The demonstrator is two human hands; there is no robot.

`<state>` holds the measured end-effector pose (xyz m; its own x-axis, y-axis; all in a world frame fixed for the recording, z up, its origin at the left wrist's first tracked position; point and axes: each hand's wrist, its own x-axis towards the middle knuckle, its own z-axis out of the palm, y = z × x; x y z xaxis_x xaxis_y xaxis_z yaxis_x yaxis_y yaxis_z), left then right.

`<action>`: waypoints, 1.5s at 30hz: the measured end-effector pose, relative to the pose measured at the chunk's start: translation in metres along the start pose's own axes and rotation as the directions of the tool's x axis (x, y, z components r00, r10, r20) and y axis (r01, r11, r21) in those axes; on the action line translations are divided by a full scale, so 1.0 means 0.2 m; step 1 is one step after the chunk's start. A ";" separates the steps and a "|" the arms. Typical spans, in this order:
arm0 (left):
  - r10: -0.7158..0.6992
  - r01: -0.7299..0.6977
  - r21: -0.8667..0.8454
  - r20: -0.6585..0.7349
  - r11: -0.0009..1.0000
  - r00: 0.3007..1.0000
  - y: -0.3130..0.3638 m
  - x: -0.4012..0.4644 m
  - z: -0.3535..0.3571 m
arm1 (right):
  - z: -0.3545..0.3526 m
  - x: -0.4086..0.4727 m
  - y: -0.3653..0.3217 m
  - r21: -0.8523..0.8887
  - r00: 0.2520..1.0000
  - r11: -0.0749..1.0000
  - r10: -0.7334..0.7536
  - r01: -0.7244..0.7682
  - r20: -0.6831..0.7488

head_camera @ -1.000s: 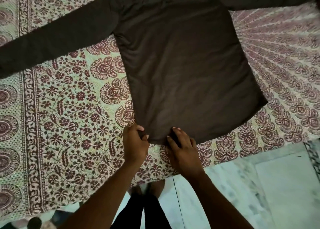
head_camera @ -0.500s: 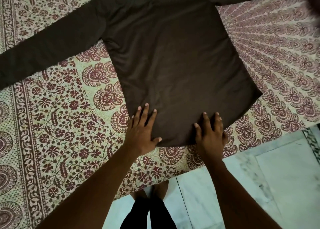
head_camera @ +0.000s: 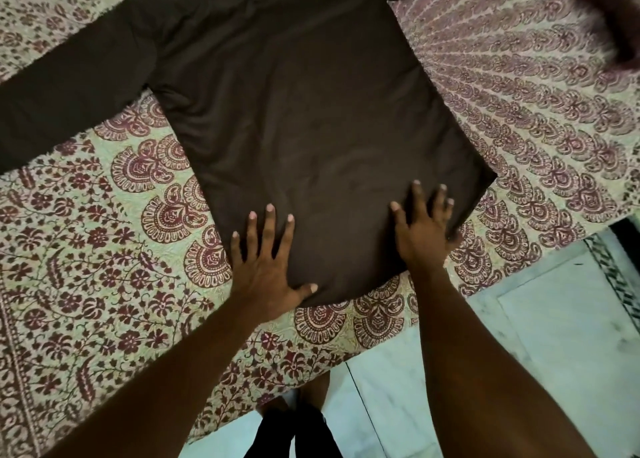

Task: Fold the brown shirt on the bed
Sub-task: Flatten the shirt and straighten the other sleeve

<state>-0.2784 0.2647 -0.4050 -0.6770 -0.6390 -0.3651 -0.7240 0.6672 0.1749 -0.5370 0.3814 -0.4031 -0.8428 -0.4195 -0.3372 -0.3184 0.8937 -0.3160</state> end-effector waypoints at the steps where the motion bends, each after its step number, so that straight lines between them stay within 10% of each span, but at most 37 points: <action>1: 0.000 0.000 -0.001 -0.007 1.000 1.000 0.01 -0.01 0.00 | -0.01 0.01 0.00 0.032 0.993 0.993 0.111 -0.110 -0.036; 3: -0.001 -0.003 -0.050 -0.078 0.999 0.997 0.02 0.04 -0.03 | -0.04 0.04 -0.02 -0.029 0.980 0.987 0.152 -0.157 -0.125; 8: -0.072 0.053 -0.090 -0.222 0.995 0.972 0.00 0.26 -0.08 | 0.00 0.13 -0.08 -0.255 0.911 0.877 -0.409 0.407 0.045; 13: -0.048 0.038 -0.103 -0.094 0.994 0.994 0.01 0.19 -0.05 | 0.02 0.07 -0.14 -0.107 0.998 0.994 -0.040 0.036 -0.042; 18: 0.027 -0.036 -0.104 -0.090 0.994 0.996 -0.01 -0.04 -0.02 | 0.10 -0.24 -0.23 -0.193 0.890 0.868 -0.443 0.457 0.109; 22: 0.052 -0.074 -0.213 -0.107 0.974 0.993 -0.04 -0.15 0.04 | 0.20 -0.39 -0.20 -0.231 0.941 0.912 -0.327 0.340 0.091; 27: -0.218 -0.060 -0.777 -0.249 0.627 0.944 -0.14 -0.20 -0.05 | 0.24 -0.49 -0.47 -0.096 0.889 0.885 -0.445 0.455 0.110; 30: -0.414 0.020 -0.899 -0.181 0.437 0.892 -0.31 -0.19 -0.21 | 0.25 -0.55 -0.74 0.112 0.823 0.826 -0.561 0.552 0.083; 37: -0.674 0.135 -0.922 -0.158 0.362 0.722 -1.03 -0.09 -0.57 | 0.41 -0.66 -1.57 0.342 0.669 0.638 -0.743 0.690 0.037; 45: -0.947 0.344 -0.930 -0.013 0.129 0.320 -1.91 -0.10 -0.72 | 0.72 -0.83 -2.40 0.347 0.525 0.528 -0.844 0.775 0.110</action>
<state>-0.0075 -0.0328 -0.3321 0.4674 -0.8415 -0.2710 -0.4488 -0.4900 0.7473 -0.1822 -0.0011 -0.3234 -0.1260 -0.9920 -0.0083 -0.6709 0.0913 -0.7359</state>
